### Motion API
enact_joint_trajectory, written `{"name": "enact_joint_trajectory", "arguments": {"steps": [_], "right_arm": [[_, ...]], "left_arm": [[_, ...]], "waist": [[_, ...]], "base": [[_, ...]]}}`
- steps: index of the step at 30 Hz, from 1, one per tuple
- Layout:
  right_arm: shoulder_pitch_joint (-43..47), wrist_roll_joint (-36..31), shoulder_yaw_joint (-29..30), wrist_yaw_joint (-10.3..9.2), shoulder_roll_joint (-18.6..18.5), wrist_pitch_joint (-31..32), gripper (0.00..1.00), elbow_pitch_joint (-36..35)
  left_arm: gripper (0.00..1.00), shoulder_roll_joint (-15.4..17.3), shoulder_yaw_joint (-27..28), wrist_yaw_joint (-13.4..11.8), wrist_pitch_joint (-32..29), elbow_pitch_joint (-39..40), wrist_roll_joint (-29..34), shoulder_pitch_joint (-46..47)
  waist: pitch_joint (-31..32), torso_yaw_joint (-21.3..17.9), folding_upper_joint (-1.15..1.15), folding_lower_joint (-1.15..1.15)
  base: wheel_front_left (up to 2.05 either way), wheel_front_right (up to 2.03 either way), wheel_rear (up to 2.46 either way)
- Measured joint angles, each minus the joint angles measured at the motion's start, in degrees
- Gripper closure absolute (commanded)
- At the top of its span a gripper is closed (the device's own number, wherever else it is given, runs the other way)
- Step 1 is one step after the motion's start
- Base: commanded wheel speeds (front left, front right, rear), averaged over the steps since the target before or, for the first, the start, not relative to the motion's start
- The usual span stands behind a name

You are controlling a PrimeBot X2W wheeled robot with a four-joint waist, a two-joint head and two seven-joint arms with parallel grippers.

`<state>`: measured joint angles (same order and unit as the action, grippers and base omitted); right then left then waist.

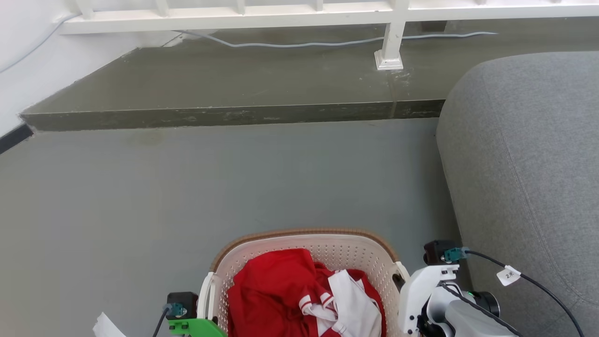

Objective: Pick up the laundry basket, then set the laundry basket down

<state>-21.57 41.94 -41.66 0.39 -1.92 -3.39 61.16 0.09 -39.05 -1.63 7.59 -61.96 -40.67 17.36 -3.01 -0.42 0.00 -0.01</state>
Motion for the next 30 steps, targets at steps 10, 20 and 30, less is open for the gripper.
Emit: {"name": "enact_joint_trajectory", "arguments": {"steps": [10, 20, 30], "right_arm": [[0.0, 1.1, -1.4, -0.99, -0.2, 0.0, 1.0, -0.3], [-0.3, 3.0, -3.2, -1.57, -0.3, 0.0, 1.0, -0.7], [-2.0, 4.0, -4.3, -2.52, -0.4, -0.1, 1.0, -0.9]], "left_arm": [[1.0, 0.2, -0.8, -0.4, -0.1, 0.3, -0.6, 0.0], [1.0, 0.6, -1.7, -1.0, -0.1, 0.7, -1.4, 0.0], [1.0, 0.6, -1.9, -1.5, 0.4, 1.0, -1.5, 0.5]], "waist": [[-0.7, -0.1, 0.0, 0.0], [-2.0, -0.1, 0.0, 0.0], [-4.5, -0.5, 0.0, 0.0]], "base": [[0.0, 0.0, 0.0], [0.0, 0.0, 0.0], [0.0, 0.0, 0.0]]}}
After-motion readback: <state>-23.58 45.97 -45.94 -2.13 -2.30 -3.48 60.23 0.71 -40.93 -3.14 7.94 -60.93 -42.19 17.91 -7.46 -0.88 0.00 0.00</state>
